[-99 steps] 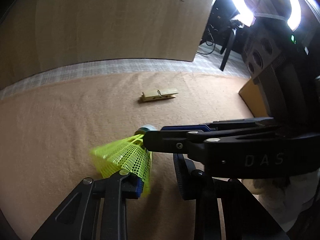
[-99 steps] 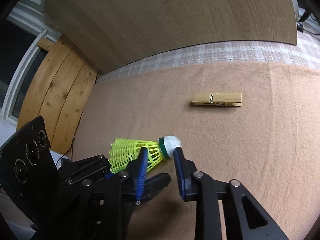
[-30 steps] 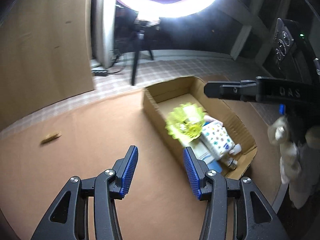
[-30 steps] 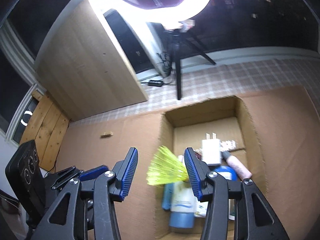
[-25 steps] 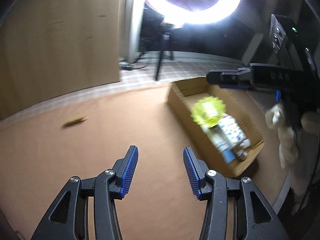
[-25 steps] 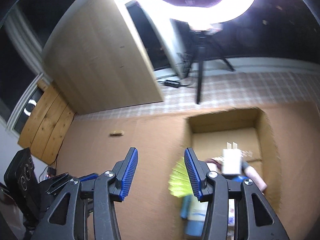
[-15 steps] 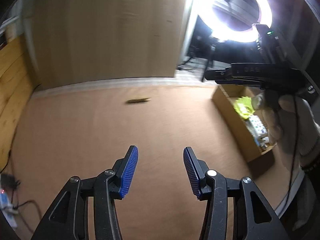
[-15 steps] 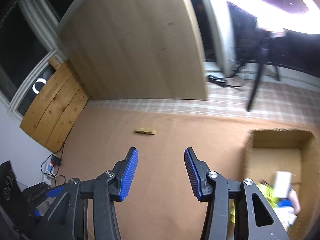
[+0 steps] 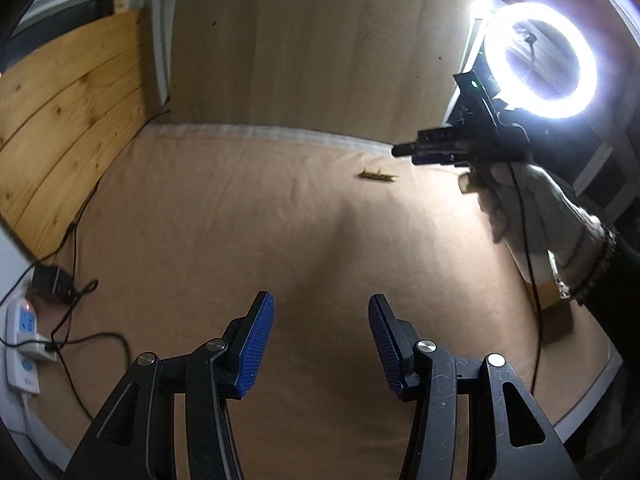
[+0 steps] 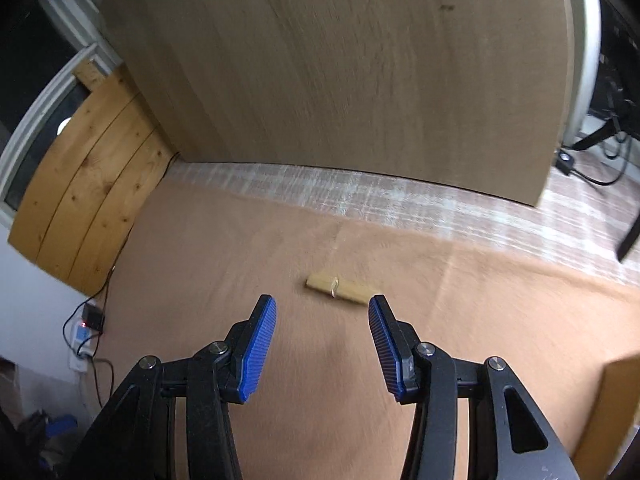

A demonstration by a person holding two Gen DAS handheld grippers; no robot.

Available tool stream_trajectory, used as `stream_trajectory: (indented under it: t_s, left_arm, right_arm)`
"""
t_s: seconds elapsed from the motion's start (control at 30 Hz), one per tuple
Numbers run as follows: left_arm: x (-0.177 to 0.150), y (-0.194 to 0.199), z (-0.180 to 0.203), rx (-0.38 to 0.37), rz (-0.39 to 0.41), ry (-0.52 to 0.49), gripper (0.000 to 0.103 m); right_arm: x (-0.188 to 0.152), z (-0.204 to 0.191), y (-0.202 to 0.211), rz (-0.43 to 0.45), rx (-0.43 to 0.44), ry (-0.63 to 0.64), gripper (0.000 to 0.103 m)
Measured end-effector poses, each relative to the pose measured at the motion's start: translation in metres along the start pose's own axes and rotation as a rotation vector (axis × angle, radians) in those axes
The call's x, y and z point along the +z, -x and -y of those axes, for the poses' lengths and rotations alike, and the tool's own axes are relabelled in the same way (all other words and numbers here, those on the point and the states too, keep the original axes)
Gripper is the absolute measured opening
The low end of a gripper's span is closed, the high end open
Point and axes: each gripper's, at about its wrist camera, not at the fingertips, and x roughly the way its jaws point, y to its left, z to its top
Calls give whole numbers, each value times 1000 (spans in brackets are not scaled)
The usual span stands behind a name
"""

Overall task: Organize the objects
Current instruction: 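Move the right tool to the wooden clothespin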

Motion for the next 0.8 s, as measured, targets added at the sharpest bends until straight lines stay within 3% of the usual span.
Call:
stream_trajectory:
  t_s: [0.43,0.67,0.8]
  left_arm:
    - [-5,-22,-6,-7,-16,36,53]
    - [0,-25,5,-21,-15,29,53]
    - [4,-28,12,-33,-16,19,53]
  right_arm:
    - [29,0,-51,-97,-55,27,45]
    - [17,3,-52,-194,-4,48,45]
    - [9,-4,-50,-205,-41,117,45]
